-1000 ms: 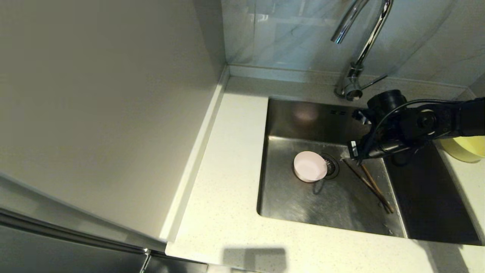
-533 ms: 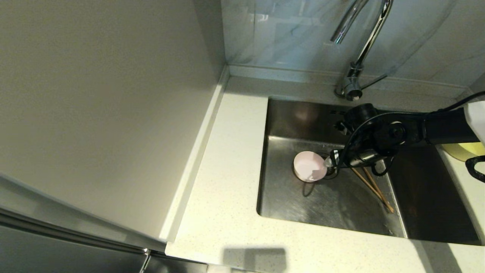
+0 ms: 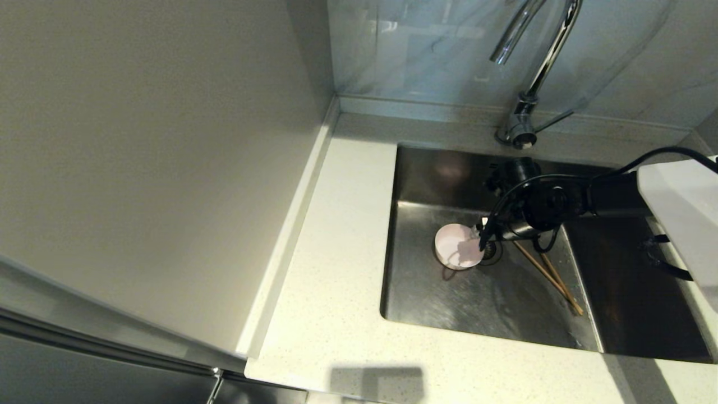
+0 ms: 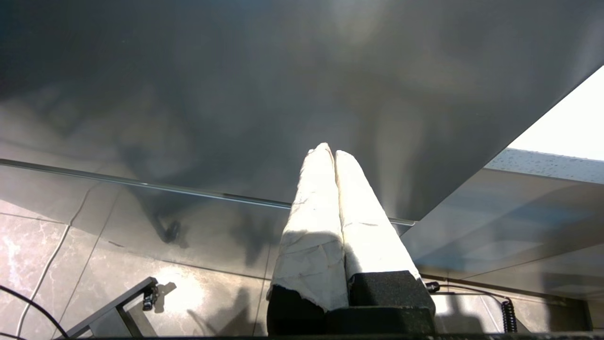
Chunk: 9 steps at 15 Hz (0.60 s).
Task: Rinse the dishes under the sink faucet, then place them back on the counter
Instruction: Put a bowl back to the table from the sink
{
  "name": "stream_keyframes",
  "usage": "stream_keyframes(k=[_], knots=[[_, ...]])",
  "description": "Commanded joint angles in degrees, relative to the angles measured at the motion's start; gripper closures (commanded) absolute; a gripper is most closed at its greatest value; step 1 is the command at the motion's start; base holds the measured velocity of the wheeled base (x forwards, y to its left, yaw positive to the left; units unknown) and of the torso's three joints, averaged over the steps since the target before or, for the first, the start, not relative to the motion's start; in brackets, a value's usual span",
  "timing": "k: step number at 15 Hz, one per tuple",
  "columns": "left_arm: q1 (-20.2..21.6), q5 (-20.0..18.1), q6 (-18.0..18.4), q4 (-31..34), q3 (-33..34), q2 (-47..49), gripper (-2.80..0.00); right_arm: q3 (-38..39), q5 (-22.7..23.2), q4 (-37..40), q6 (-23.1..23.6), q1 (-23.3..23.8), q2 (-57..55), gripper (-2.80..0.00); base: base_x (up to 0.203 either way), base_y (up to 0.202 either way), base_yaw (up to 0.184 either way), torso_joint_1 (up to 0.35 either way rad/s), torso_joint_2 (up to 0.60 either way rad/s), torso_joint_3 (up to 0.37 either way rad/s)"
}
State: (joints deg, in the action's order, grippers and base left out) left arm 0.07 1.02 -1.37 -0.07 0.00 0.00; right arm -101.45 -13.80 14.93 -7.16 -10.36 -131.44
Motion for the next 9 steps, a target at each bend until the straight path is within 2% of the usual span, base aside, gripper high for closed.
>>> stream_keyframes(k=[1, 9], knots=[[0.0, 0.0, 0.0, 0.0, 0.0, -0.2, 0.00, -0.8, -0.1, -1.7, 0.1, 0.0, -2.8, -2.80, 0.000, 0.000, 0.000, 0.000, 0.00, 0.000], [0.0, 0.0, 0.0, 0.0, 0.0, -0.2, 0.00, -6.5, 0.0, -1.8, 0.0, 0.2, -8.9, -2.80, 0.000, 0.000, 0.000, 0.000, 0.00, 0.000]])
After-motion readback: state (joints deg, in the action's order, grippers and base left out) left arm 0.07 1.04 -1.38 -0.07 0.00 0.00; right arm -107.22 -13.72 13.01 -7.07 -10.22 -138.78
